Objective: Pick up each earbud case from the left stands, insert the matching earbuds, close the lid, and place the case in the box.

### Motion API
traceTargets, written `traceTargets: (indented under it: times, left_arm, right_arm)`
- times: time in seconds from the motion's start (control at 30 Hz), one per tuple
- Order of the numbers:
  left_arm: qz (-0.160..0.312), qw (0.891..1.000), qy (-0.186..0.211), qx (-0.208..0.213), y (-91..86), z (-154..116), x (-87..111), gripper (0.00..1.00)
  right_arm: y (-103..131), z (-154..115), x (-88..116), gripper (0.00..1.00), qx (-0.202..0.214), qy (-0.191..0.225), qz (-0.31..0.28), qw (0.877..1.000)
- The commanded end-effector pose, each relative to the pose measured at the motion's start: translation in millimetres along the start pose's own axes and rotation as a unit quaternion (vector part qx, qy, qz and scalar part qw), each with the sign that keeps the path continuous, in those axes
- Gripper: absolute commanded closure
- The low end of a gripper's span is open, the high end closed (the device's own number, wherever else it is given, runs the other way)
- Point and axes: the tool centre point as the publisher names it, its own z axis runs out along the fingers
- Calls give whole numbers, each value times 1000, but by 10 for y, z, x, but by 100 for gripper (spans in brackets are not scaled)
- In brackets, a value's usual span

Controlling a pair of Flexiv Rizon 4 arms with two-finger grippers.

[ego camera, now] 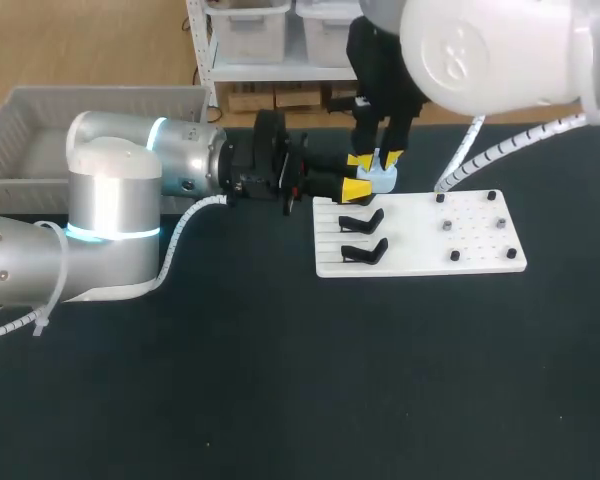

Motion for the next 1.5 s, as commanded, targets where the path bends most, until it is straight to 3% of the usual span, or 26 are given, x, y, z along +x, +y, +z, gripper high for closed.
traceTargets:
  times: [0.03,1.5]
  left_arm:
    - [2,1000,-1,-3,-20,2,4,100]
    - [2,1000,-1,-3,-20,2,4,100]
  right_arm:
    - [-13,23,-18,100,-2,1,1,1000]
    - [-10,185,-173,100,5,13,-4,1000]
